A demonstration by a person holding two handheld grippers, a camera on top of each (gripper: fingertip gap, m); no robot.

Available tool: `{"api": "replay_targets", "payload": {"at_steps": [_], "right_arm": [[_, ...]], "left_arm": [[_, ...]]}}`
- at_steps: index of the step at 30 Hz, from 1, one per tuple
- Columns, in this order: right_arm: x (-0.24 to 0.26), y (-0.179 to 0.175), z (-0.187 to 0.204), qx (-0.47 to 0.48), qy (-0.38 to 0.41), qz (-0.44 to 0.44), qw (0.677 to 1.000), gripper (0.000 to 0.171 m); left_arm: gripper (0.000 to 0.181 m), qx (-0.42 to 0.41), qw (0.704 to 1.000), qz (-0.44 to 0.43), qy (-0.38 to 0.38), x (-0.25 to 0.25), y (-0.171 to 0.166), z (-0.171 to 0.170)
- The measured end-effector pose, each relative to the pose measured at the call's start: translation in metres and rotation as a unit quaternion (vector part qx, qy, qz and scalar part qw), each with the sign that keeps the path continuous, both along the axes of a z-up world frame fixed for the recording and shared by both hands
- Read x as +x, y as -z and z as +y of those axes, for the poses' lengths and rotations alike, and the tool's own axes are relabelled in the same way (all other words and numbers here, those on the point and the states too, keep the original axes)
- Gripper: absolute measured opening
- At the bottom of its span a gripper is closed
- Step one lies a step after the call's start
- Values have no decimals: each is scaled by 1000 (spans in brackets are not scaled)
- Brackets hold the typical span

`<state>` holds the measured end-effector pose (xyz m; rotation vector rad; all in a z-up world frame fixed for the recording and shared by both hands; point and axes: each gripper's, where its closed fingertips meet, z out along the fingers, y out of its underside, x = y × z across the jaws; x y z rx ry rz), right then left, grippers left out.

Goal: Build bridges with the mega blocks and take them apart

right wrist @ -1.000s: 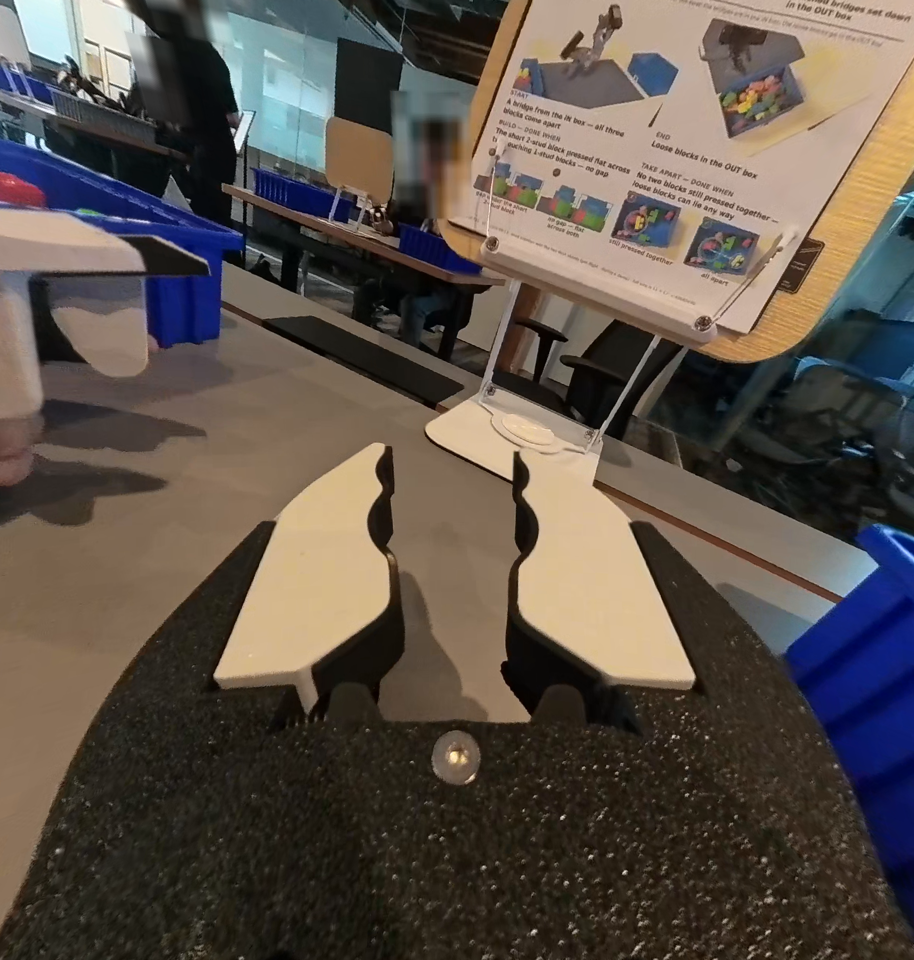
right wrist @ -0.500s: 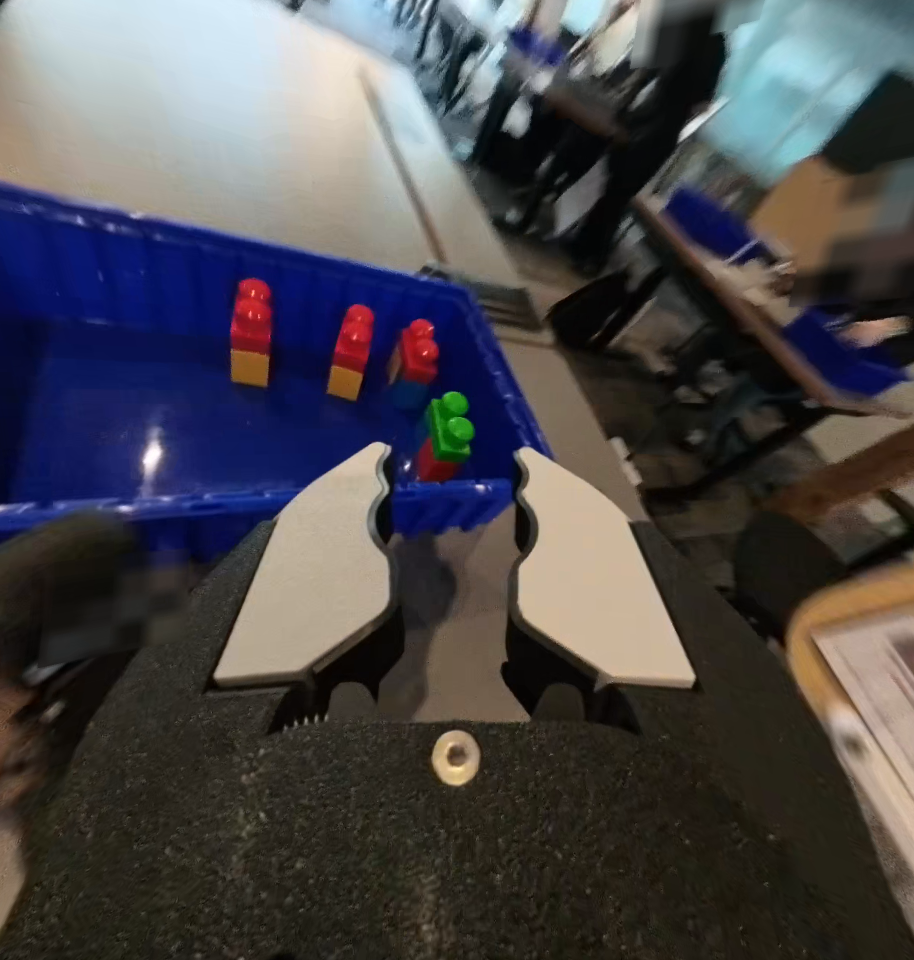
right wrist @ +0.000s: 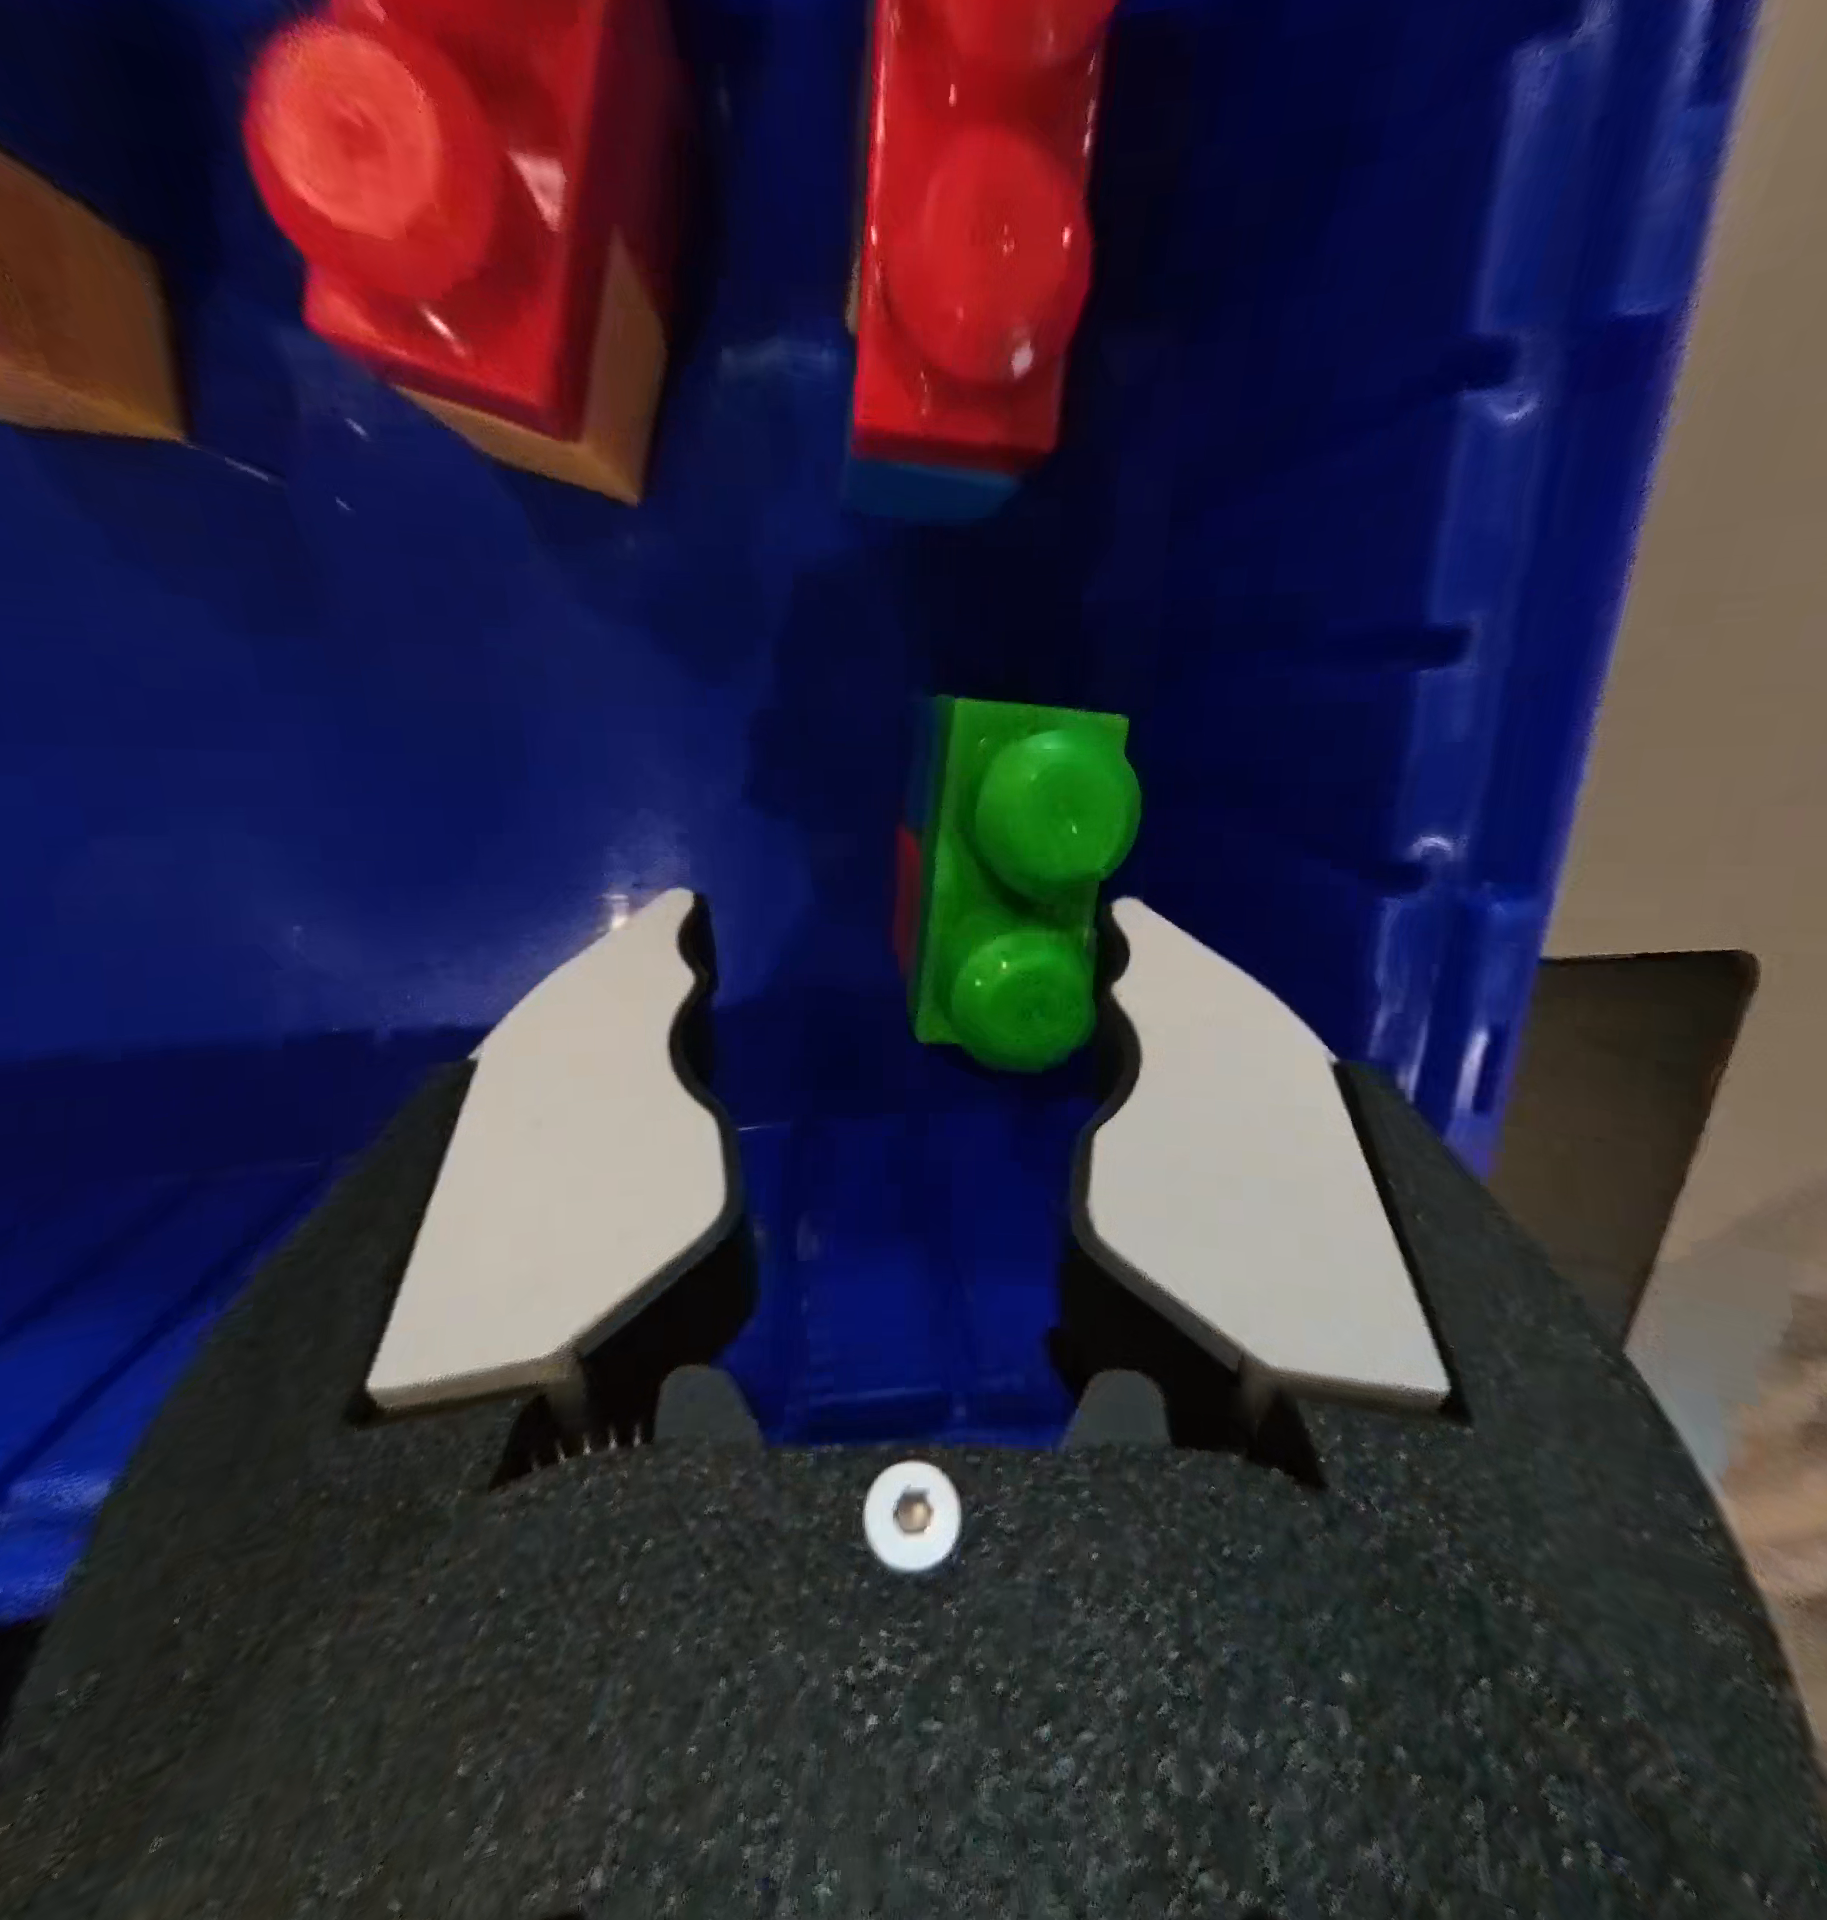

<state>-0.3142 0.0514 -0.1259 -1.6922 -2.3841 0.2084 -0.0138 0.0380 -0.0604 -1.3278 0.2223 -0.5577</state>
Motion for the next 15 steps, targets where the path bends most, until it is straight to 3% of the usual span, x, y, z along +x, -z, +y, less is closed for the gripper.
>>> {"api": "replay_targets", "payload": {"at_steps": [3, 5, 8, 11, 15], "right_arm": [[-1, 16, 8, 38, -8, -43, 998, 66], [-5, 15, 19, 96, -25, -37, 994, 38], [-2, 6, 13, 103, -50, -33, 993, 36], [4, -27, -1, 82, -60, 42, 994, 36], [42, -105, -8, 49, -34, 226, 972, 36]], "left_arm": [[56, 0, 1000, -4, 1, -1, 0, 0], [56, -1, 1000, -4, 2, -1, 0, 0], [56, -1, 1000, -6, 4, -1, 0, 0], [56, 0, 1000, -11, 7, -1, -1, 0], [57, 0, 1000, -17, 12, -2, -1, -1]]}}
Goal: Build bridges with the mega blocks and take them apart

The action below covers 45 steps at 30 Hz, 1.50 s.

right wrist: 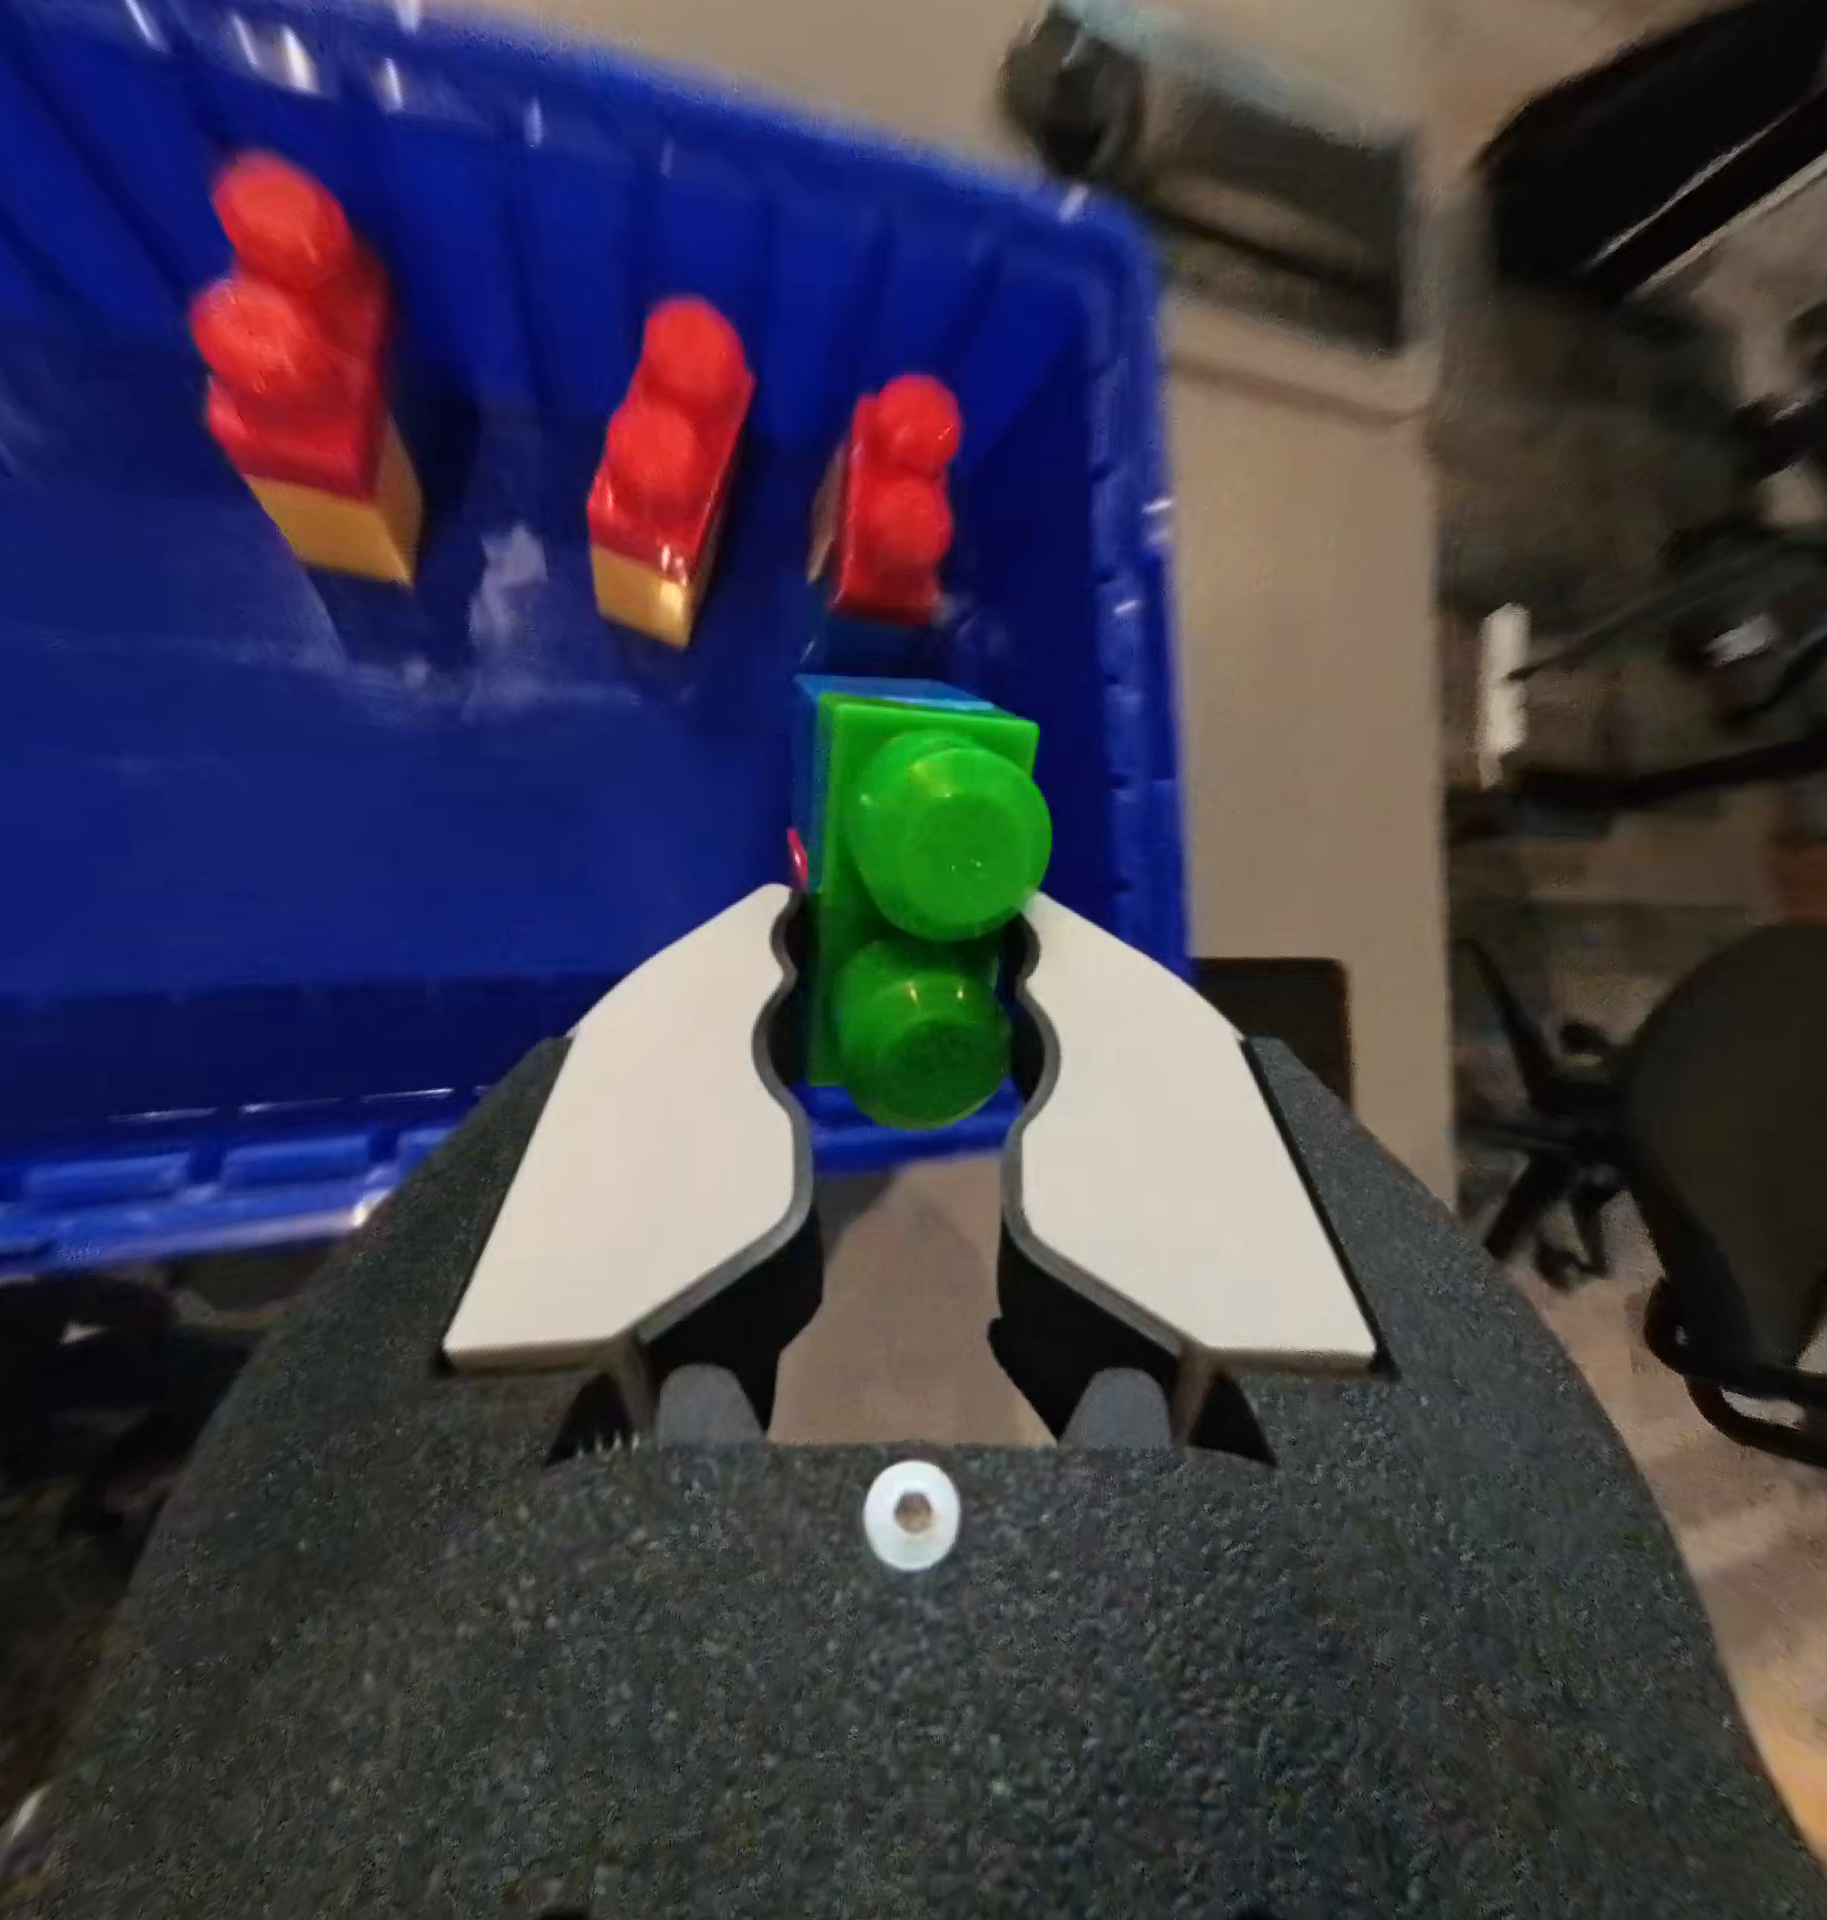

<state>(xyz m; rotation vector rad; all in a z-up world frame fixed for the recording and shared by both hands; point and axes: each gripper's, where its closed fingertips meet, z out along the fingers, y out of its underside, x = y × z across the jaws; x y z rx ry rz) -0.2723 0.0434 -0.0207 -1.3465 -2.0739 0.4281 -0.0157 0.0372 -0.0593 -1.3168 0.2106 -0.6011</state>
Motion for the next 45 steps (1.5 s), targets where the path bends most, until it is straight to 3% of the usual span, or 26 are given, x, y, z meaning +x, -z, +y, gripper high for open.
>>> {"api": "replay_targets", "payload": {"at_steps": [3, 6, 11, 15, 24, 35, 45], "right_arm": [[67, -52, 13, 18, 44, 148, 988, 36], [153, -71, 27, 33, 117, 271, 955, 36], [280, -36, 30, -16, 236, 409, 881, 36], [328, 16, 22, -57, 260, 457, 849, 36], [331, 52, 17, -126, 228, 475, 841, 36], [326, 55, 9, -143, 204, 464, 850, 31], [325, 56, 8, -159, 198, 460, 851, 31]], "left_arm": [[57, -1, 1000, -1, 2, 0, 0, 0], [58, 0, 1000, 2, 3, 2, 0, 0], [58, 1, 1000, 4, 3, 2, 0, -1], [58, 1, 1000, -4, 2, -2, 0, -2], [64, 20, 999, -10, 32, 4, -5, -8], [79, 10, 998, -32, 54, 7, -4, -8], [77, -2, 997, -39, 70, 9, -2, -7]]}}
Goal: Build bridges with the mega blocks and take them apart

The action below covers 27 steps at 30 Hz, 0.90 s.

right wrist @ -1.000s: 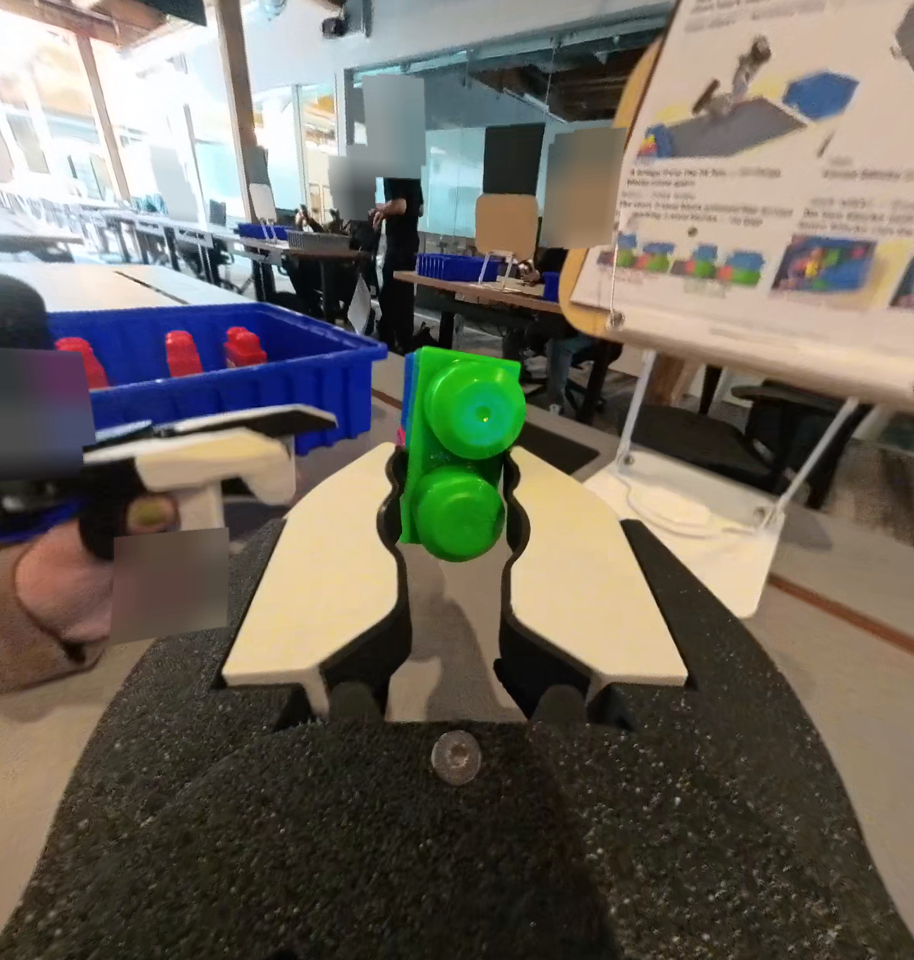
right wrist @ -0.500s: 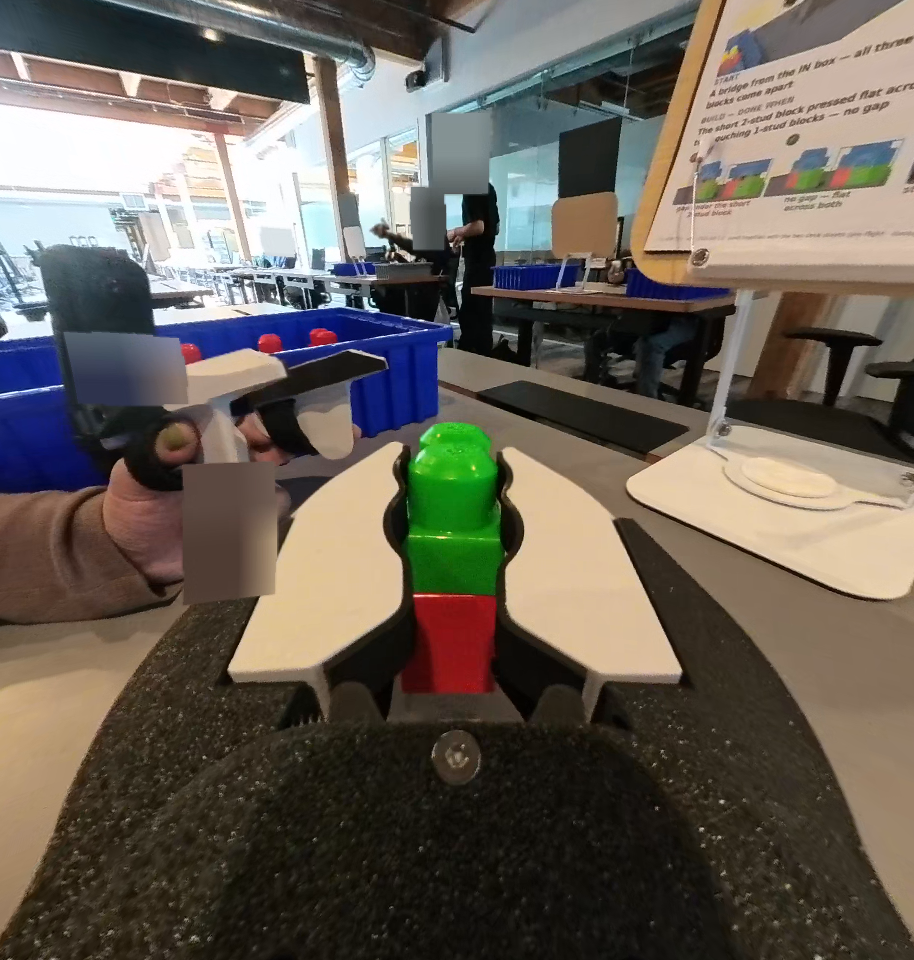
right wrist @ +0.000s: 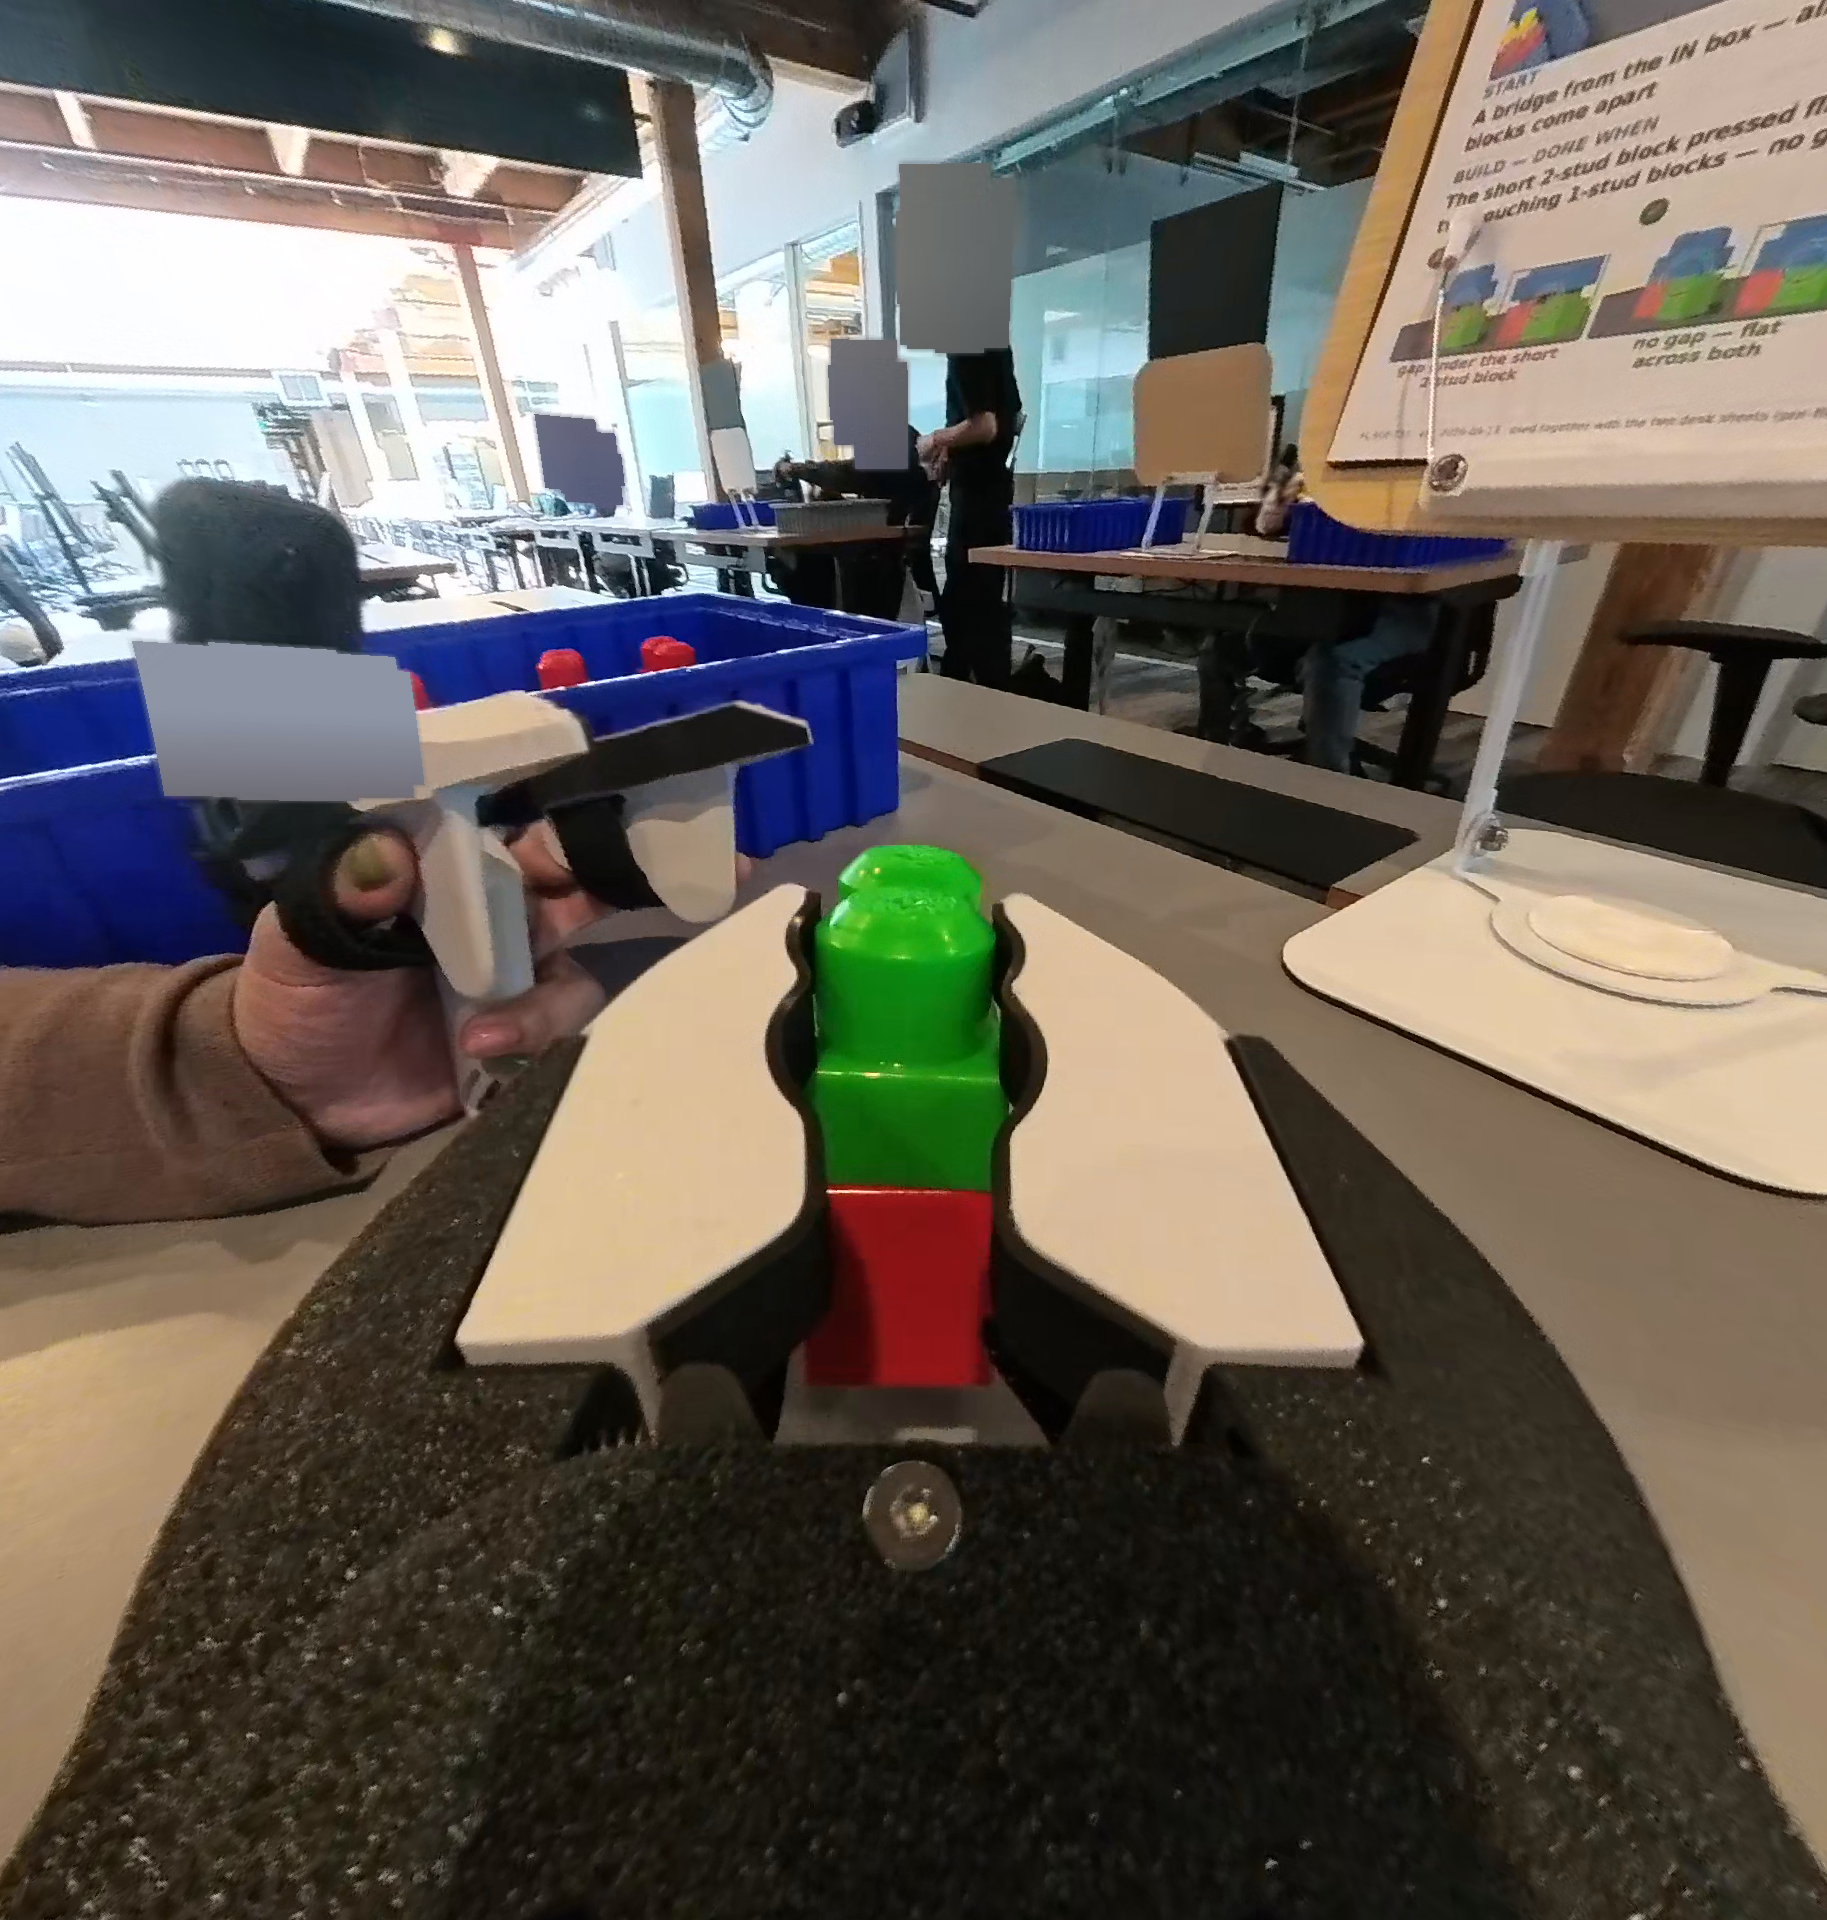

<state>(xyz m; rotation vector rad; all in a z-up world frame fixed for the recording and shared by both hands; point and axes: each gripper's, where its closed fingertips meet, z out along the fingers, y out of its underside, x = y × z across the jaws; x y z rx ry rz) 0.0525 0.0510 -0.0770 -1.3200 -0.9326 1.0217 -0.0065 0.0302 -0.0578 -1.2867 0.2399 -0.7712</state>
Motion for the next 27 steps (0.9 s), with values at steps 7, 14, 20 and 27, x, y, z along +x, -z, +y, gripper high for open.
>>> {"api": "replay_targets", "payload": {"at_steps": [7, 14, 20, 27], "right_arm": [[1, -12, -13, -16, -63, 52, 997, 31], [1, -34, -35, -68, -157, 136, 976, 30], [2, -47, -51, -91, -218, 178, 955, 31], [-6, -48, -67, -91, -250, 177, 947, 31]], "left_arm": [[76, 2, 998, -2, 68, 16, -1, -9], [74, 3, 989, 24, 148, 39, 2, -23], [70, 3, 973, 57, 224, 61, 6, -39], [46, 5, 963, 77, 258, 70, 9, -49]]}}
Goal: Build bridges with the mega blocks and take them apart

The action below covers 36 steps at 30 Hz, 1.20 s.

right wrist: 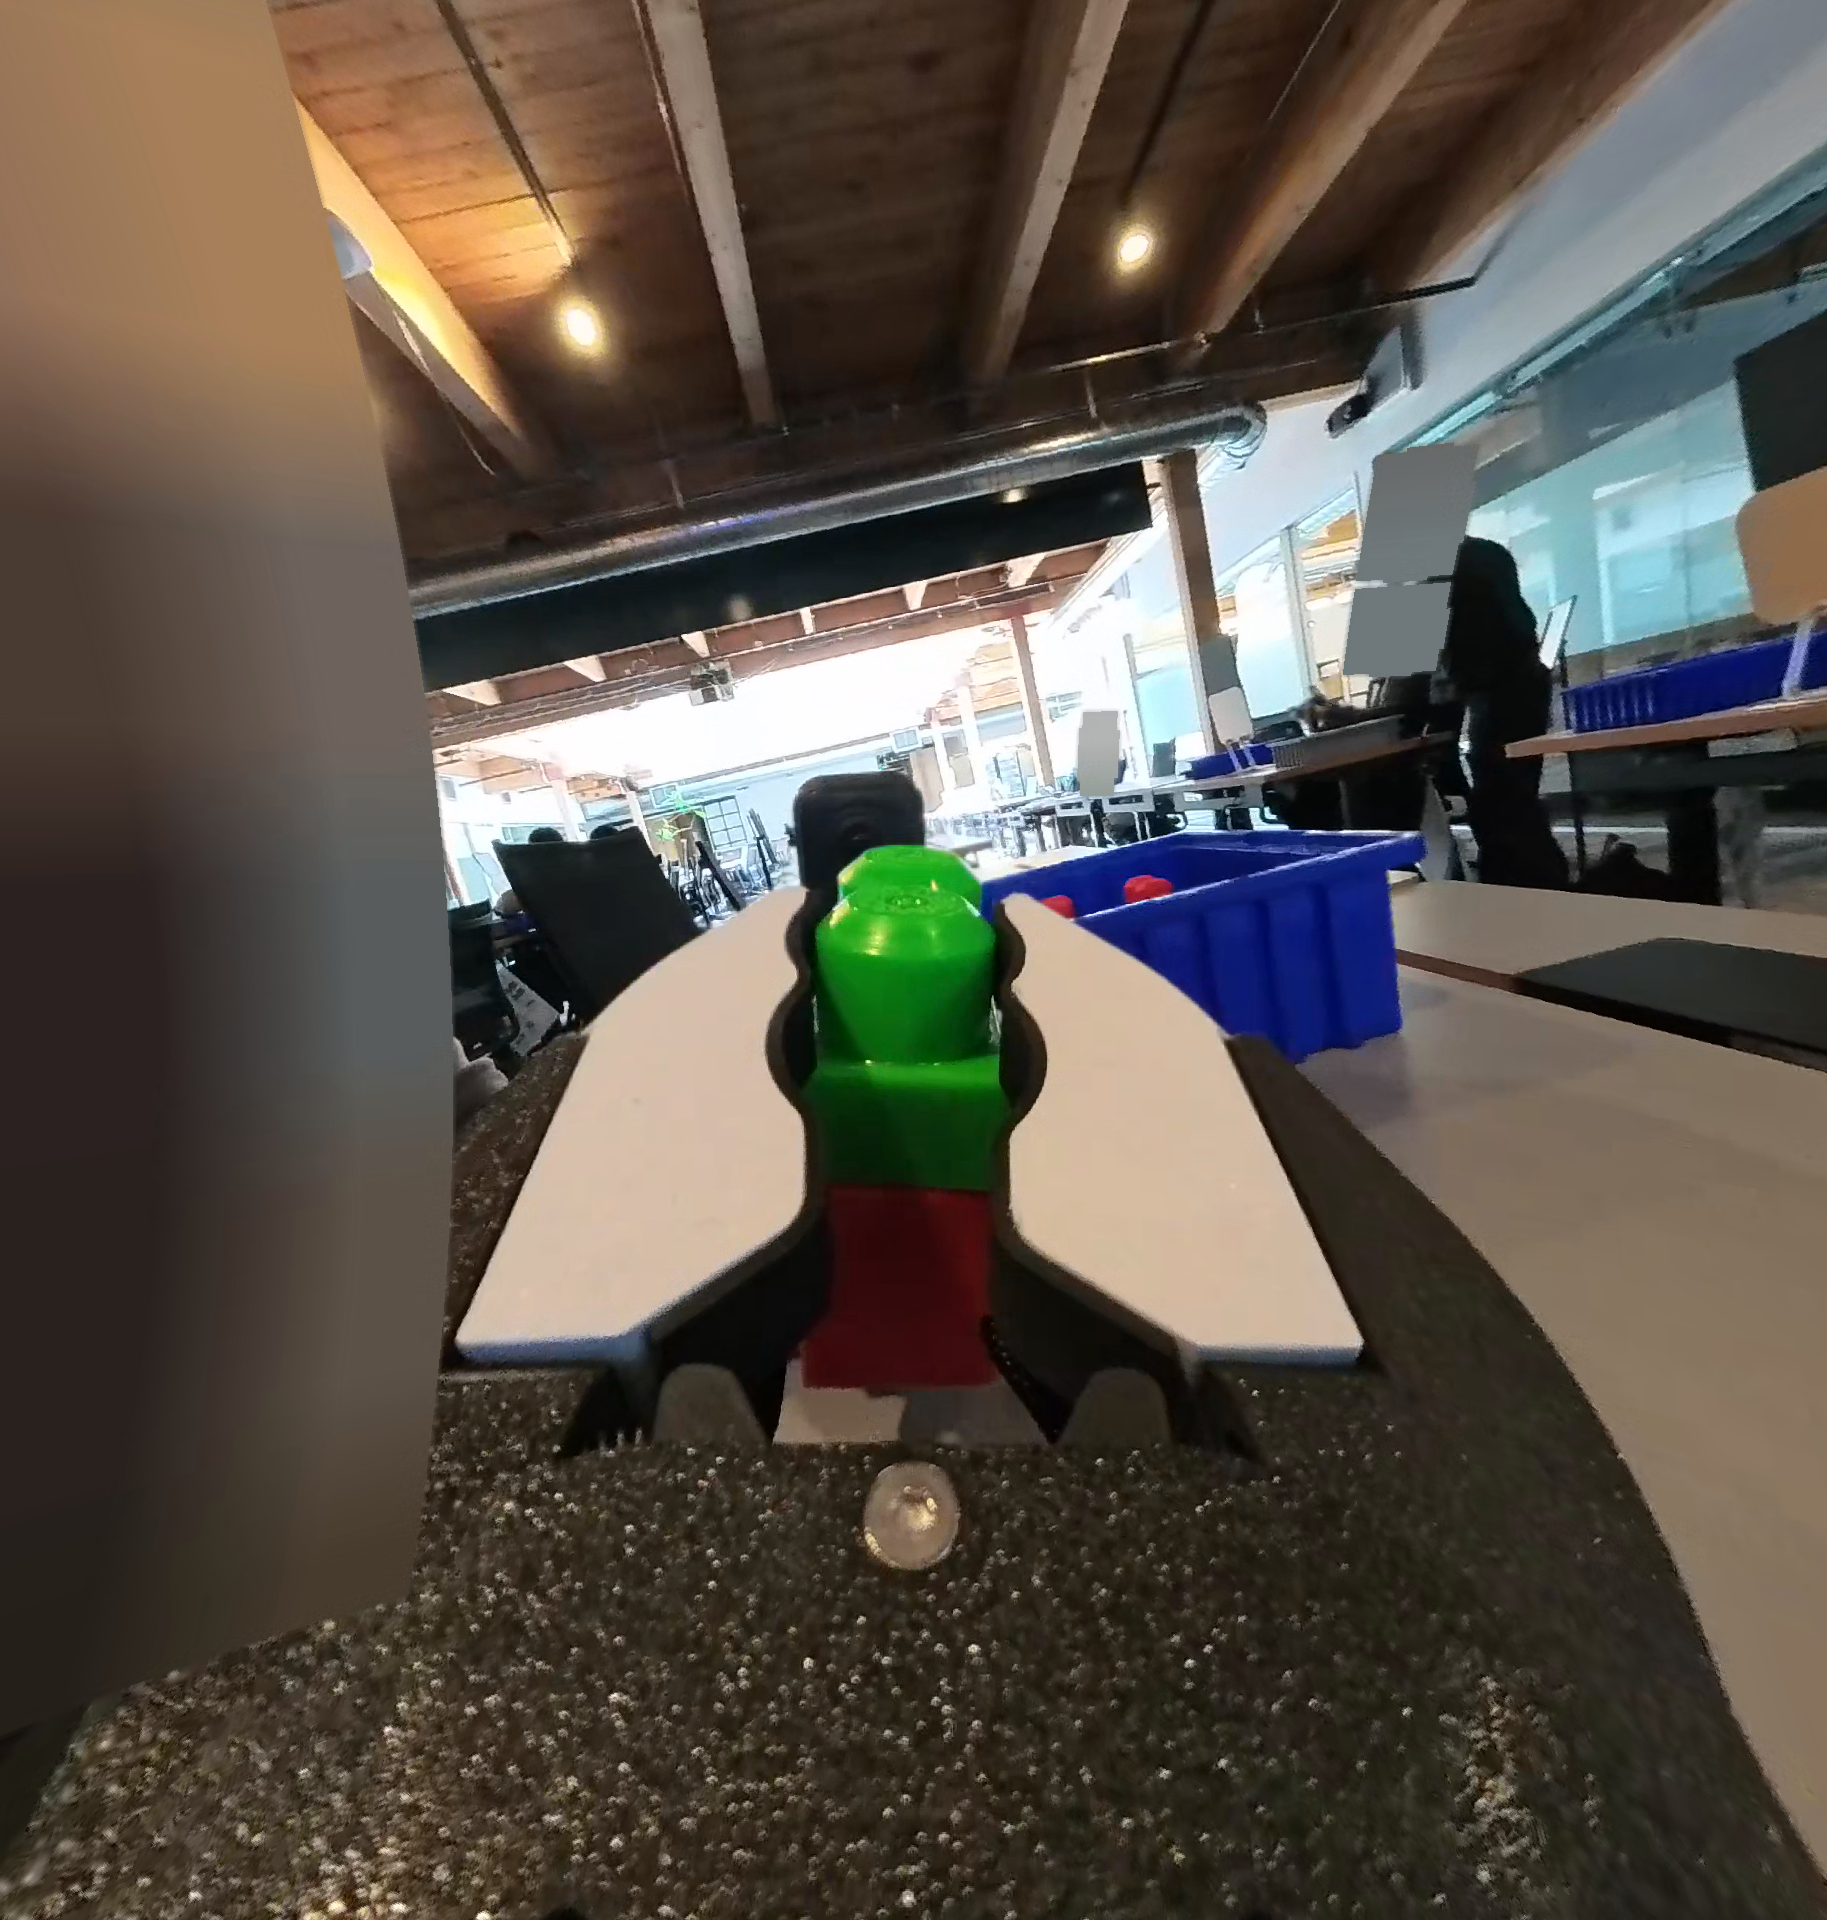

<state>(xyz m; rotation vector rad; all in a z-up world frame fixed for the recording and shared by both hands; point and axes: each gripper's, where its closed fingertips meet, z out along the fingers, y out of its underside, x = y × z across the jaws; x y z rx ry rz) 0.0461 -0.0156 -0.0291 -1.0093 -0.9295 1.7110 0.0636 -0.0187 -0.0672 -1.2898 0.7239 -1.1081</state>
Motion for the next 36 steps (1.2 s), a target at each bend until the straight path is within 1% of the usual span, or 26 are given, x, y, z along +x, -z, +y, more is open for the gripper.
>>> {"api": "replay_targets", "payload": {"at_steps": [1, 6, 8, 10, 14, 18, 22, 30, 36], "right_arm": [[0, 0, 0, 1, 2, -2, 1000, 31], [1, 5, 5, 12, 16, -16, 1000, 33], [2, 7, 8, 26, 28, -31, 999, 45], [3, 11, 8, 43, 29, -50, 997, 47], [5, 17, 1, 67, 0, -87, 994, 35], [6, 23, 5, 86, 16, -109, 990, 41], [6, 24, 2, 73, -6, -116, 991, 35], [5, 27, 5, 59, -6, -120, 991, 34], [4, 34, 8, 49, -9, -127, 991, 35]], "left_arm": [[38, -2, 1000, -1, 1, 0, 0, 0], [37, -22, 1000, 0, 5, -1, 2, 2], [37, -22, 1000, 1, 6, -1, 2, 2], [37, -27, 1000, 3, 8, -1, 3, 2], [37, -34, 999, 11, 14, 1, 5, 1], [36, -40, 999, 7, 14, -1, 5, 2], [36, -43, 999, 8, 13, -1, 6, 3], [36, -50, 999, -6, 9, -4, 4, 6], [36, -45, 999, -19, -13, -10, 1, 10]]}}
